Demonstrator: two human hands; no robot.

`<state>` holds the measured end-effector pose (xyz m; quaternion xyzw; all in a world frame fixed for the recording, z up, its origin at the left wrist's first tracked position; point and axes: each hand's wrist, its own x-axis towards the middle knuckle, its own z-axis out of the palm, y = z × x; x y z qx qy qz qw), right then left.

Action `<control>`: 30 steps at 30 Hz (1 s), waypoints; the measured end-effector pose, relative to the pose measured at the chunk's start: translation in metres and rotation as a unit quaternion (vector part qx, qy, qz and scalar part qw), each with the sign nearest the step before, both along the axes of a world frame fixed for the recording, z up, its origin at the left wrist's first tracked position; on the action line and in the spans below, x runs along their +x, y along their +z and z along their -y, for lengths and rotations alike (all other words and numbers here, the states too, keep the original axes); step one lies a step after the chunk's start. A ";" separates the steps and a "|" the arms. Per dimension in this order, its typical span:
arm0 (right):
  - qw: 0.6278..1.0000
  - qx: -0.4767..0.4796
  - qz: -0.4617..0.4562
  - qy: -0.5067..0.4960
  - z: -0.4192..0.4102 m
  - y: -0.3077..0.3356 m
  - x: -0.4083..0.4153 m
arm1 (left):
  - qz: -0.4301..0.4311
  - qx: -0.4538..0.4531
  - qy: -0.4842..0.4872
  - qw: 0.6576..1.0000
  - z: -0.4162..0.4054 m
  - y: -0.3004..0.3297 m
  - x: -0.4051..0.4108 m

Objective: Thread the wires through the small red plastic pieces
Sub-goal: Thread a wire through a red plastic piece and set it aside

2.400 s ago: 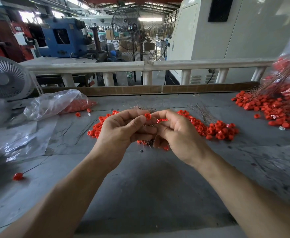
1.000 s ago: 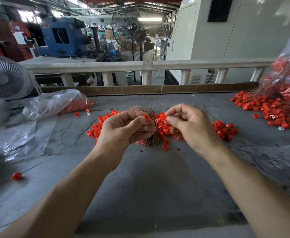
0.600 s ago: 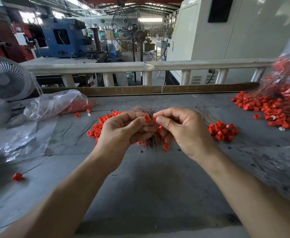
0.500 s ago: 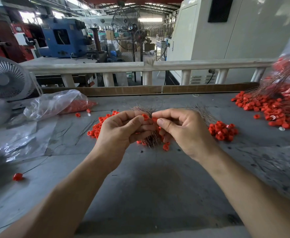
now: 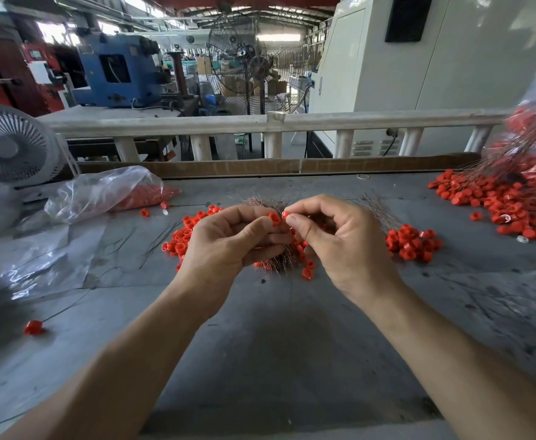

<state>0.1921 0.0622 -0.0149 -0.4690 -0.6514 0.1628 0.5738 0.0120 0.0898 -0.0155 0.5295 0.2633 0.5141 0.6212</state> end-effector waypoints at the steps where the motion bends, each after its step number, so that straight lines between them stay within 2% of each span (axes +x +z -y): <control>1: 1.000 -0.003 -0.010 0.002 -0.001 -0.001 0.000 | -0.005 0.004 0.001 1.000 0.000 0.000 0.000; 20: 0.999 -0.026 -0.037 0.023 0.002 0.002 -0.001 | -0.037 0.033 0.013 0.999 0.005 0.003 0.001; 30: 0.984 0.103 0.139 -0.031 0.006 0.007 -0.003 | -0.057 0.051 0.015 0.997 0.004 0.001 0.001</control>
